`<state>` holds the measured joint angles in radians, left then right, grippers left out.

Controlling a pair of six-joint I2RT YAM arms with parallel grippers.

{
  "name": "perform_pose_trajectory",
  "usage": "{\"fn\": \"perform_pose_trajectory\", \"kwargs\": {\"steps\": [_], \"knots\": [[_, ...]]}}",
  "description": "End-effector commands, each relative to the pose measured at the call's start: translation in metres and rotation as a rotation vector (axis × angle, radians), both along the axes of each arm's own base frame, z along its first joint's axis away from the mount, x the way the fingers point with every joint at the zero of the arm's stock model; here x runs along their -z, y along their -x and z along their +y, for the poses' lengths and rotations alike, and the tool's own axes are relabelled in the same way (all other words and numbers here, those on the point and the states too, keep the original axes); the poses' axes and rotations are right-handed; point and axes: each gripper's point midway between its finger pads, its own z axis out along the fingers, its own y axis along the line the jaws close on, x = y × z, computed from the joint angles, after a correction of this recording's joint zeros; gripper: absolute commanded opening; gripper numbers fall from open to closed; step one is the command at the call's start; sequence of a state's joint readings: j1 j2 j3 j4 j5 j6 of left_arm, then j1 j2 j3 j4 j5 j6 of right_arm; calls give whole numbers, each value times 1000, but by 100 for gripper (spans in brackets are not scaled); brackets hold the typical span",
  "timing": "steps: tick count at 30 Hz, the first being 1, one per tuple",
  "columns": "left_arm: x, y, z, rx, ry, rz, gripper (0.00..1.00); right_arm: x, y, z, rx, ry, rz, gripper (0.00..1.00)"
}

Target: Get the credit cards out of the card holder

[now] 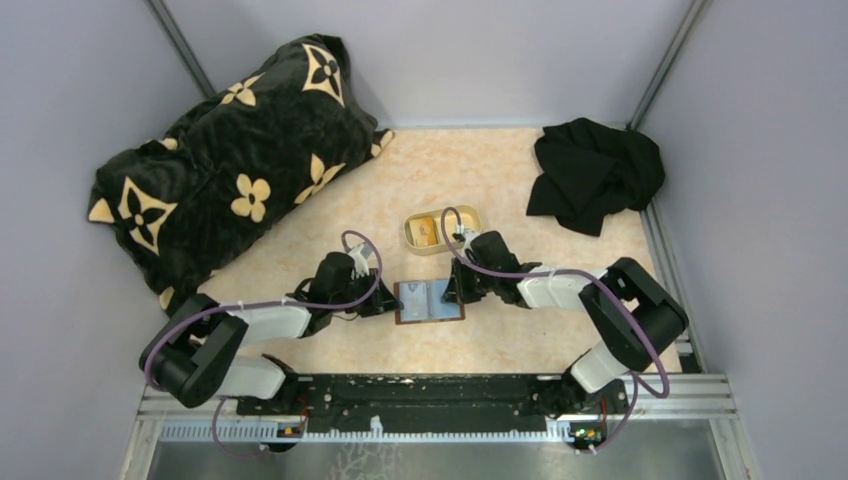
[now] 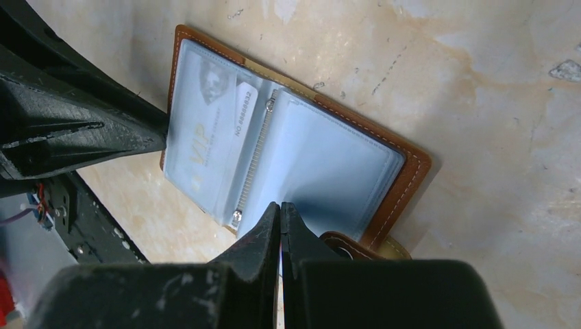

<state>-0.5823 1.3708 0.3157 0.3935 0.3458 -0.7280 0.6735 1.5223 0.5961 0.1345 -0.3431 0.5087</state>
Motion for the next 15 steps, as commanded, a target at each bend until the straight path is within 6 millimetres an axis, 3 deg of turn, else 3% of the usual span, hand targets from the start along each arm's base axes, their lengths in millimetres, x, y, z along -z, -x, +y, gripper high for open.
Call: {"fn": "perform_pose_trajectory", "kwargs": {"steps": [1,8,15], "knots": [[5,4,15,-26,-73,5,27,4,-2,6,-3,-26,-9,0],[-10,1,12,-25,-59,-16,28,9,-1,8,-6,-34,7,0],[-19,0,-3,2,-22,-21,30,14,0,8,-7,-30,15,0]]}}
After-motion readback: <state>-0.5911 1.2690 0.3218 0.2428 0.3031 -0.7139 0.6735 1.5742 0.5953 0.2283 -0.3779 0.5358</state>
